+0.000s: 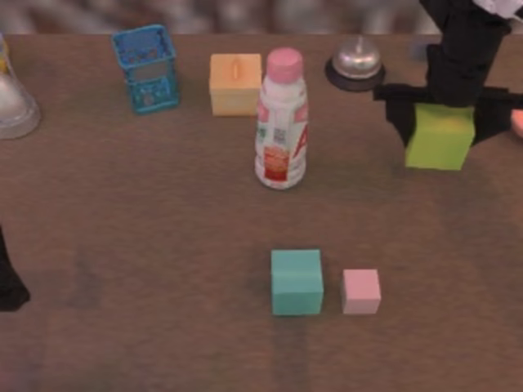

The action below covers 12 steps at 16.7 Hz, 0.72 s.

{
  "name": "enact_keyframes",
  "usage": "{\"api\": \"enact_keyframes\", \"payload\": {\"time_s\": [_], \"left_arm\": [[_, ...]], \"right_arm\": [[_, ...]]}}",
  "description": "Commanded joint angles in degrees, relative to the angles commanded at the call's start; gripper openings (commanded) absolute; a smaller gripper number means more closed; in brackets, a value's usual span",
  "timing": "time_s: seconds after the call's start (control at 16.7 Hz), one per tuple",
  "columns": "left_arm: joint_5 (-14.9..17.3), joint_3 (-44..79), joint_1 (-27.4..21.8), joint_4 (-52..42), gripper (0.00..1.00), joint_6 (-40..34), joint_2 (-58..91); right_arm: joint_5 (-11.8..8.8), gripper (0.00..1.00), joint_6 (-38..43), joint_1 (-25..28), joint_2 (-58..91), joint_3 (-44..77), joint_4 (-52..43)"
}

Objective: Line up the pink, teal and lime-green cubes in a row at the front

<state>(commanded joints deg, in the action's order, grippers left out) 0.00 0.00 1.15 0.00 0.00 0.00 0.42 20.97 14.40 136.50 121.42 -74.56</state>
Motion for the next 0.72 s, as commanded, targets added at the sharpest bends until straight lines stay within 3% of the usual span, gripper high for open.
{"api": "enact_keyframes", "payload": {"time_s": [0.18,0.36,0.72], "left_arm": [[0.00,0.00,0.00,0.00,1.00,0.00,0.00],[0.00,0.00,0.00,0.00,1.00,0.00,0.00],[0.00,0.00,0.00,0.00,1.00,0.00,0.00]], "right_arm": [[-0.01,0.00,0.24,-0.17,0.24,-0.01,0.10],[0.07,0.00,3.95,3.75,1.18,2.19,-1.03],[0.12,0.00,20.39,24.39,4.38,9.77,-5.86]]}}
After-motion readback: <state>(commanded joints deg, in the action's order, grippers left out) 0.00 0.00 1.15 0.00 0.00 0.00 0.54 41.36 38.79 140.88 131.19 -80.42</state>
